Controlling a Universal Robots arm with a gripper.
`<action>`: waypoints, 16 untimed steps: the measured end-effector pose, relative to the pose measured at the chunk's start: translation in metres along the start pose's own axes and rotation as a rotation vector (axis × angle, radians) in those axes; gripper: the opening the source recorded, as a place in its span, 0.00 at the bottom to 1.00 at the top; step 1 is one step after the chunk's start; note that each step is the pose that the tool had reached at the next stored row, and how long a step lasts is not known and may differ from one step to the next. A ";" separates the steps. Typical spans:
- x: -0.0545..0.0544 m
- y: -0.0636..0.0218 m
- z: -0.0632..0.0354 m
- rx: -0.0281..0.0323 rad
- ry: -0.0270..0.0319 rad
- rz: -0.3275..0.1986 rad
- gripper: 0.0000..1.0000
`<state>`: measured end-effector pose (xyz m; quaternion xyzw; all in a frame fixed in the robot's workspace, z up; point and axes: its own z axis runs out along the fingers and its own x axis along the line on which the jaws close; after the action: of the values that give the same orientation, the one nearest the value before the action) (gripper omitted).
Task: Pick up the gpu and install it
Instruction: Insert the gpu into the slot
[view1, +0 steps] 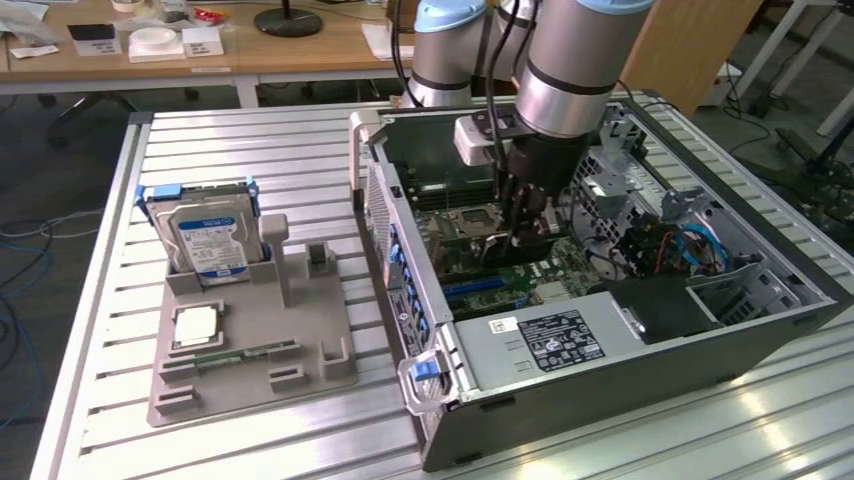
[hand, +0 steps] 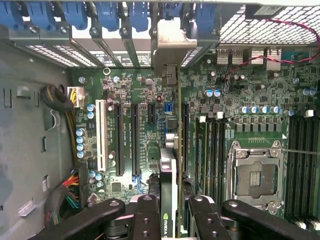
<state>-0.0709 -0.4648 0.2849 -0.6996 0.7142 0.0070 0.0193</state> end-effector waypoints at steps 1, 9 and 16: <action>0.000 0.0008 0.0001 0.0000 0.0000 0.000 0.27; 0.000 0.0031 0.0021 0.0000 0.0000 0.000 0.27; 0.000 0.0033 0.0044 0.0001 -0.0004 0.000 0.27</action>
<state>-0.0742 -0.4648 0.2804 -0.6996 0.7142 0.0071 0.0195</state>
